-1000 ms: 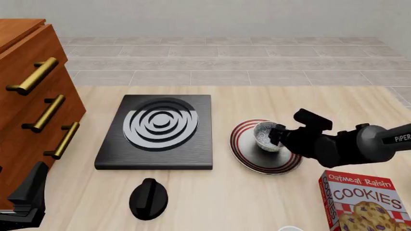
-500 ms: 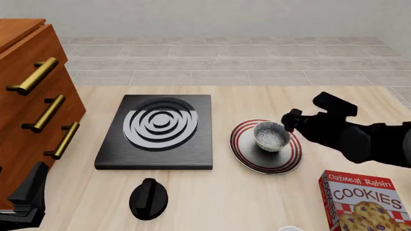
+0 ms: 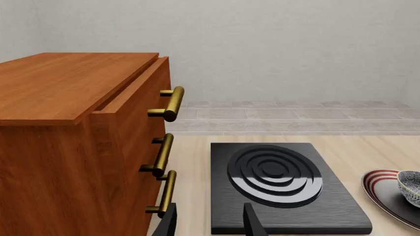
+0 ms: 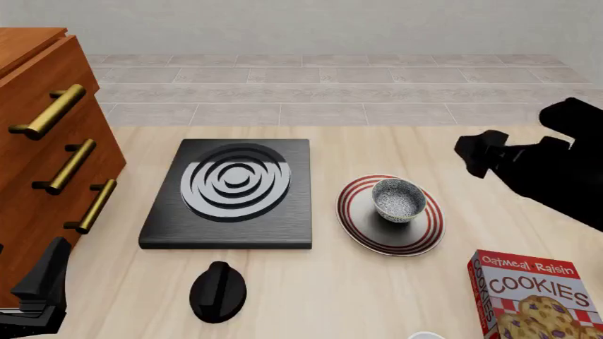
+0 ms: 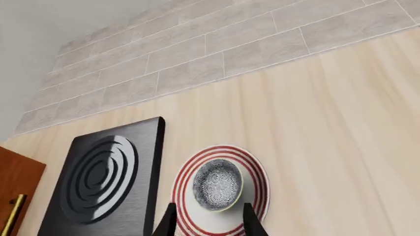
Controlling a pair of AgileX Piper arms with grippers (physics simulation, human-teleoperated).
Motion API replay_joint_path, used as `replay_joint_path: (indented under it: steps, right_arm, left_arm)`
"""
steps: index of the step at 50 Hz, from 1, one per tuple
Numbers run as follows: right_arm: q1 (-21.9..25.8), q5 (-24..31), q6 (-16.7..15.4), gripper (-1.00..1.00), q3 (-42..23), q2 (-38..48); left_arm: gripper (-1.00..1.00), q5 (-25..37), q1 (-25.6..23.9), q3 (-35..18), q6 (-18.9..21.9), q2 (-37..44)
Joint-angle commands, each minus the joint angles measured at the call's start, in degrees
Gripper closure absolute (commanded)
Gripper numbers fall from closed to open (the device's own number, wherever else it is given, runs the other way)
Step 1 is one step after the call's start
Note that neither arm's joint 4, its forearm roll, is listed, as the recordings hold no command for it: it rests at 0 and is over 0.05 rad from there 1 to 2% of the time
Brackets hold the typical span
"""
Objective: Pick the akita bowl on the cookies box and place it on the plate.
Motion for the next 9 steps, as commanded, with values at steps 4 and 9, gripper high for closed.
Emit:
replay_joint_path:
  steps: [4,9]
  right_arm:
    - [0.90,7.97,-0.46,-1.00,2.35,-14.45]
    - [1.15,11.14,-1.21,-1.00,2.93,-19.85]
  left_arm:
    - [-1.00,0.00,0.00,0.00,0.00,0.00]
    - [-1.00,0.00,0.00,0.00,0.00,0.00]
